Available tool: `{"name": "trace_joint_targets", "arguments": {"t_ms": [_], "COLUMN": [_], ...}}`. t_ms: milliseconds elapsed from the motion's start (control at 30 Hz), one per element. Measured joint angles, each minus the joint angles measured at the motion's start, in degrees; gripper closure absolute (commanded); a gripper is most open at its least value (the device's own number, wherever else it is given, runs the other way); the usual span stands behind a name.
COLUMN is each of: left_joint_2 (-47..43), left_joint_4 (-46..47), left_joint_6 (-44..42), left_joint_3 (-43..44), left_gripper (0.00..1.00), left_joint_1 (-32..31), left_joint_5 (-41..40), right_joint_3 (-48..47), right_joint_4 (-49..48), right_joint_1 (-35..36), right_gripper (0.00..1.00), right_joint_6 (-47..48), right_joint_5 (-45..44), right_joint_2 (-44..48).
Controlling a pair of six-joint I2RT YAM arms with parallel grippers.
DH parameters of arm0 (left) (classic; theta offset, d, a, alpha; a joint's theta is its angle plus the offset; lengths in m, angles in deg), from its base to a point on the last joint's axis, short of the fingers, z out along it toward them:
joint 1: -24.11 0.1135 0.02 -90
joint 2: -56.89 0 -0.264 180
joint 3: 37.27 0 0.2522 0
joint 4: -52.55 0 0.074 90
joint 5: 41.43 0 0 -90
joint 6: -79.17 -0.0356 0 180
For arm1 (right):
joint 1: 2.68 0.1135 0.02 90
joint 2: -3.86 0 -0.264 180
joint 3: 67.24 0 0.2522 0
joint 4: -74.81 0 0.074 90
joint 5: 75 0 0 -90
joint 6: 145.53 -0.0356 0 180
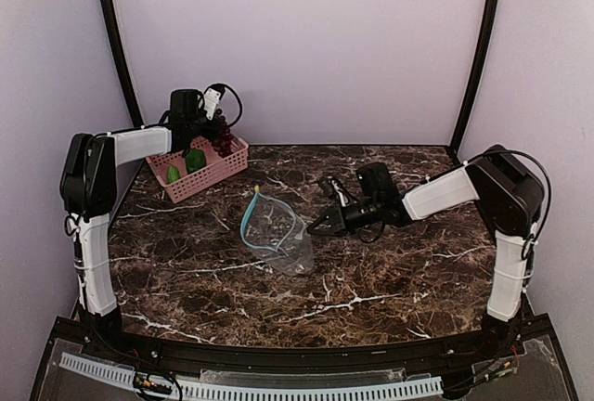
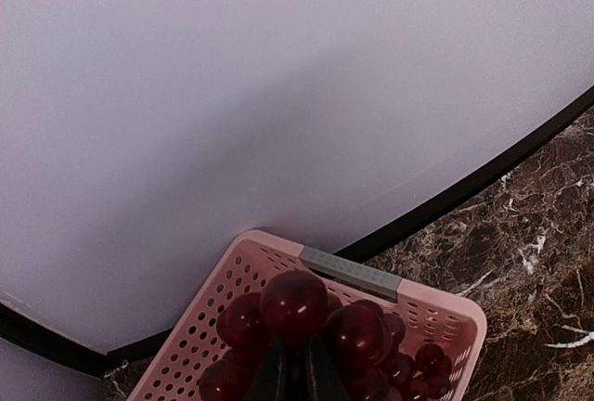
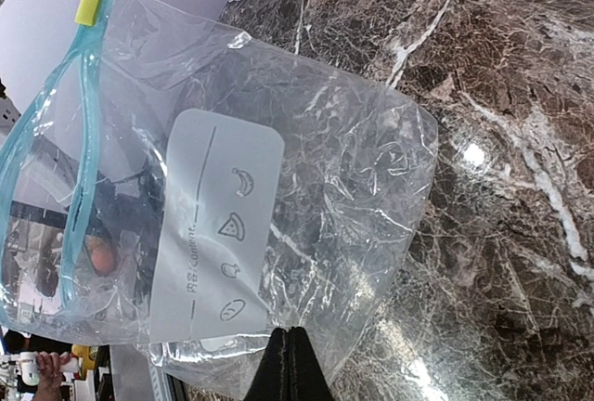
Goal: Open the zip-top bag and remove the fake food
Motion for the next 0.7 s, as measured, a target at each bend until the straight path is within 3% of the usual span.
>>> {"name": "trace_joint_targets", "arguments": {"t_ms": [167, 300, 500, 700], "left_joint_2": [4.48, 8.07, 10.58, 10.56], "left_joint_4": [-0.35, -1.16, -2.86, -4.39], "left_joint_6": [3.02, 4.44, 6.01, 7.8], "left_joint_3": [2.23, 5.31, 8.31, 11.58], "left_gripper": [0.96, 0.87, 0.52, 0.3], "left_joint_1": [2.71, 4.11, 4.55, 4.55], "left_joint_5": [2.43, 3.1, 4.55, 5.35], "right_joint_3": [0.0, 0.0, 0.0, 0.0], "right_joint_4": [0.44, 0.52, 0.68, 0.74], "right_joint_1": [-0.22, -0.31, -0.31, -0.31], "right_gripper": [1.0, 1.0, 1.0, 1.0], "right_joint_6": [0.13, 0.22, 0.59, 0.61], "right_joint_5": [-0.02, -0.02, -0.26, -0.63], "right_joint_2": [0.7, 1.27, 1.29, 1.92]}}
